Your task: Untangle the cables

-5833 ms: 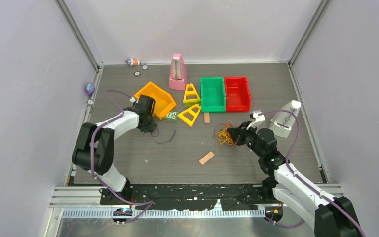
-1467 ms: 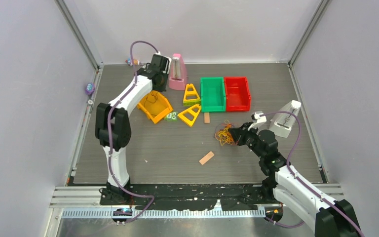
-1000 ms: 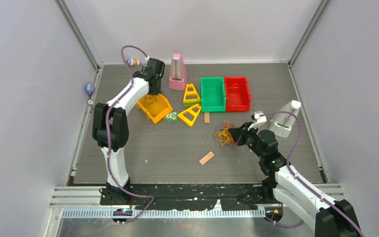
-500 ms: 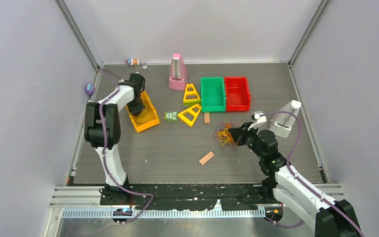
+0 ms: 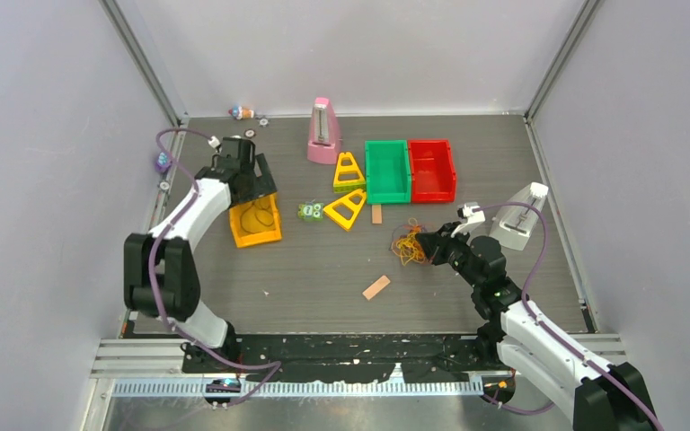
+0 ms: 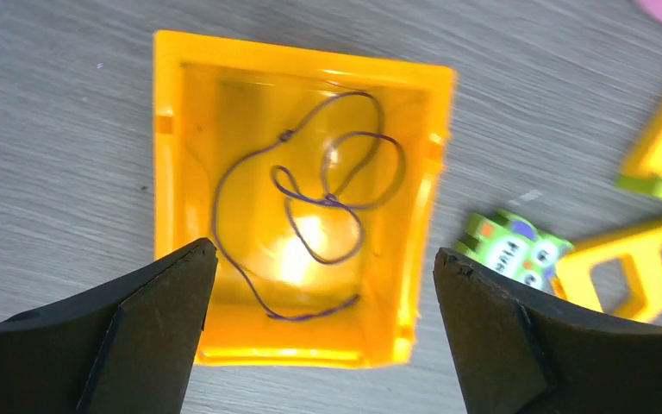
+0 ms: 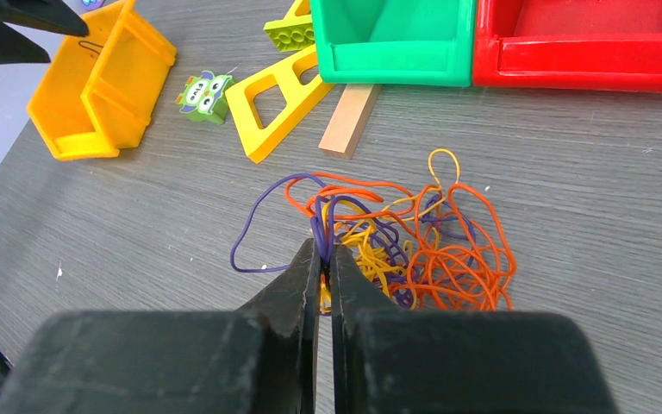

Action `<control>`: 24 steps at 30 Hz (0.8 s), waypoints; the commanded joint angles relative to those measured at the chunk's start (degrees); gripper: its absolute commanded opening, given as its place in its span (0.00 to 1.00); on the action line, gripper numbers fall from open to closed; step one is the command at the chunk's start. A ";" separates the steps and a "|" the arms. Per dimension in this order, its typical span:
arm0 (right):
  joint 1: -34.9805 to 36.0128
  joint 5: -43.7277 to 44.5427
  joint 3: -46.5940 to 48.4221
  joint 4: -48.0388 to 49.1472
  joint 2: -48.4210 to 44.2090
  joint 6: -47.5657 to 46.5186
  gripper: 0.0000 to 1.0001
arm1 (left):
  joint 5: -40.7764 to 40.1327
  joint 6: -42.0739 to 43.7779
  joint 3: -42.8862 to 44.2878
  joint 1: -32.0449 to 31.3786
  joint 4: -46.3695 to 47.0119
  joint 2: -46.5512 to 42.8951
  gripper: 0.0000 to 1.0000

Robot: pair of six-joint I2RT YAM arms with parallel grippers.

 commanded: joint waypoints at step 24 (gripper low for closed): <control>0.13 -0.24 1.68 3.06 3.05 -0.30 0.06 | 10.62 1.24 -22.46 -11.63 10.35 -17.94 0.89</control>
